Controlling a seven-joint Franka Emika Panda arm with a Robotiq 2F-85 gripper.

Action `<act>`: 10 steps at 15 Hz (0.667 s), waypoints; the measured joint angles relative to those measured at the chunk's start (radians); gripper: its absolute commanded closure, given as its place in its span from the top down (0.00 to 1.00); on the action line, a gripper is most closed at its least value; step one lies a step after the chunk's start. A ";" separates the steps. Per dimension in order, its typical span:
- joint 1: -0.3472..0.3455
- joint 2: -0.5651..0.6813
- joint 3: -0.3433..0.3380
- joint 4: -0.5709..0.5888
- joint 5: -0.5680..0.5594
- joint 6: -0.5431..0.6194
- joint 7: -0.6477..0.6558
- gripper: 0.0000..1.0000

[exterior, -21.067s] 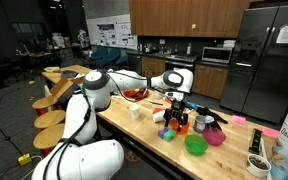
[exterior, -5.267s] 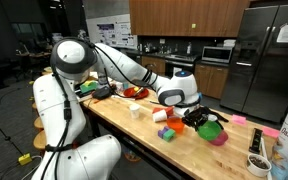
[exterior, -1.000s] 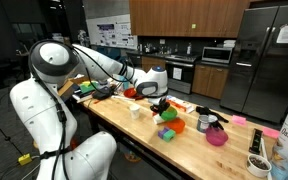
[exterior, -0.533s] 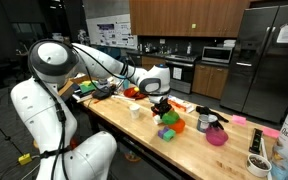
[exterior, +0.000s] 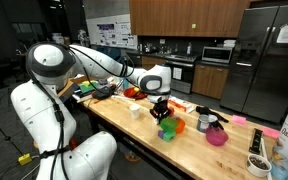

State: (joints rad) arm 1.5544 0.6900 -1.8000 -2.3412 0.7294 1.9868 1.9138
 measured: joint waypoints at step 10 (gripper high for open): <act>-0.108 0.088 0.024 0.116 -0.183 0.036 0.077 0.01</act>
State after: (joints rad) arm 1.4467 0.7775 -1.7760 -2.2248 0.5467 2.0224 1.9912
